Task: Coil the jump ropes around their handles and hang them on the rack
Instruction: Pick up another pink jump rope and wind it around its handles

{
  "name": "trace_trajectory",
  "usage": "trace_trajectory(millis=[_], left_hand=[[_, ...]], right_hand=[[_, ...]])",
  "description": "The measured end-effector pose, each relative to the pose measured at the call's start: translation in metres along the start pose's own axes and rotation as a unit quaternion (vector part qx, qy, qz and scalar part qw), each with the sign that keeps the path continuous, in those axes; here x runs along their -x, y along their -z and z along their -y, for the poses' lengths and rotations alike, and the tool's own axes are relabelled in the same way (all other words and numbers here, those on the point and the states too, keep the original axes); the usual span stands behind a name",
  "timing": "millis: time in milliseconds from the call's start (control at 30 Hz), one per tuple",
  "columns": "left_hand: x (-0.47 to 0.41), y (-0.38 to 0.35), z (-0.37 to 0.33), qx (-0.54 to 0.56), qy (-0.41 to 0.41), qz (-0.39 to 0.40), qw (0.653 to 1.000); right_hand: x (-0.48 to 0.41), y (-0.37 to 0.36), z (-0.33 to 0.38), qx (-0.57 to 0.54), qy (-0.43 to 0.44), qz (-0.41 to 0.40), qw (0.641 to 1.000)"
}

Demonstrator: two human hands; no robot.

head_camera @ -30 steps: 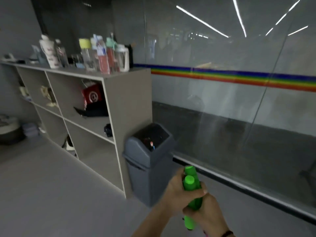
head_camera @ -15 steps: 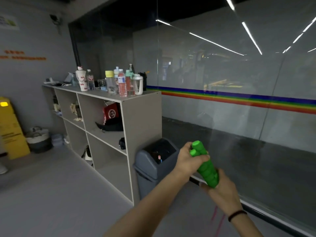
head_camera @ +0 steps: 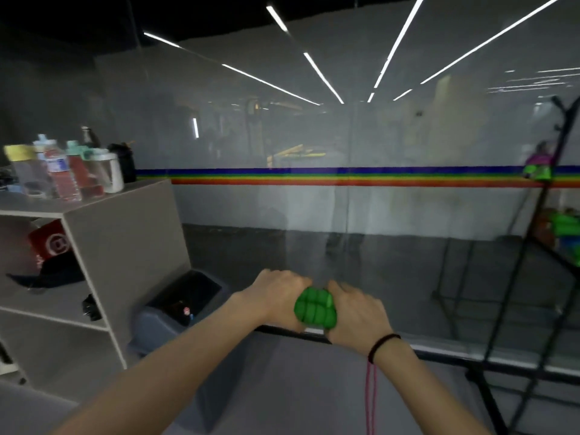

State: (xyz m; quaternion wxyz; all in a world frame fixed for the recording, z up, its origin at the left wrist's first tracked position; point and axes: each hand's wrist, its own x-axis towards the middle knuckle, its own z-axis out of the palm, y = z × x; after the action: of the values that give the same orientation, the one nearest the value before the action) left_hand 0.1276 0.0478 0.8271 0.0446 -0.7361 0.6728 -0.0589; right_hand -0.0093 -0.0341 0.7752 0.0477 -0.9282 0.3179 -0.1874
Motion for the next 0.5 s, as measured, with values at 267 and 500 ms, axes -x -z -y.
trace_trajectory(millis=[267, 500], left_hand=[[-0.049, -0.016, -0.027, 0.322, -0.023, 0.047, 0.945], [-0.082, -0.018, -0.044, 0.715, 0.025, 0.08, 0.694]], right_hand=[[0.03, 0.013, -0.099, -0.533, -0.017, -0.072, 0.843], [0.053, -0.026, -0.107, -0.386, -0.199, -0.206, 0.877]])
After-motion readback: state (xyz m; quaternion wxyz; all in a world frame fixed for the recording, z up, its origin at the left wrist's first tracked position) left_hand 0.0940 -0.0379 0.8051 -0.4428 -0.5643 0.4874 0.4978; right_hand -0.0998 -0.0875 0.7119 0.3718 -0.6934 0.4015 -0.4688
